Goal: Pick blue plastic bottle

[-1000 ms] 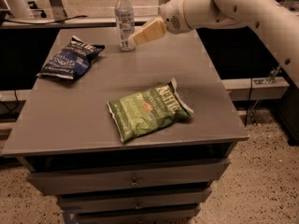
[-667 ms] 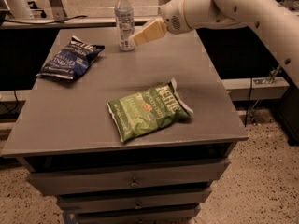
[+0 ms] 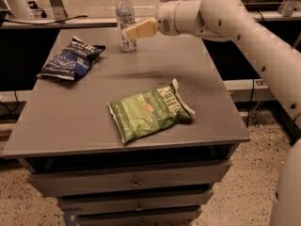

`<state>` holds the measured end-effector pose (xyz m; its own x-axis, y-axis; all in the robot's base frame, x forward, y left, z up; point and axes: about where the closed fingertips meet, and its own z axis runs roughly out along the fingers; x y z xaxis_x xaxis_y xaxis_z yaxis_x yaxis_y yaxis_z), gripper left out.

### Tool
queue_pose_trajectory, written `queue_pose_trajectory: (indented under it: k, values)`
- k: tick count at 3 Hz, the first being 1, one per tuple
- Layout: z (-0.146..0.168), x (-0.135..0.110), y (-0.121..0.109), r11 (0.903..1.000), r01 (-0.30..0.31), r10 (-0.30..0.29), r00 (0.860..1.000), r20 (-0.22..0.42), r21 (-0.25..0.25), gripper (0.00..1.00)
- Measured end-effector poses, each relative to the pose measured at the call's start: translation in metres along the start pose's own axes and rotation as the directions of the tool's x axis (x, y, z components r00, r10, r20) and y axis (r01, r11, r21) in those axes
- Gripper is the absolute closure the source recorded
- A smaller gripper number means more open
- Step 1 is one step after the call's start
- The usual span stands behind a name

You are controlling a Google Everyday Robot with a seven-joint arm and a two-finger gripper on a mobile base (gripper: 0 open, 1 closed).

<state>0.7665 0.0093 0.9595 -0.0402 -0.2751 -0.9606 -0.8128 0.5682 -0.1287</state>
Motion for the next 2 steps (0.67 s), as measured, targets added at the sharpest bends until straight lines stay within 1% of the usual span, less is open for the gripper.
queue_pose_trajectory:
  k: [1, 2]
  values:
    - [0.035, 0.002, -0.022, 0.9995, -0.028, 0.027, 0.998, 0.065, 0.018, 0.00]
    - [0.063, 0.004, -0.030, 0.9989, -0.046, 0.045, 0.995, 0.093, 0.010, 0.00]
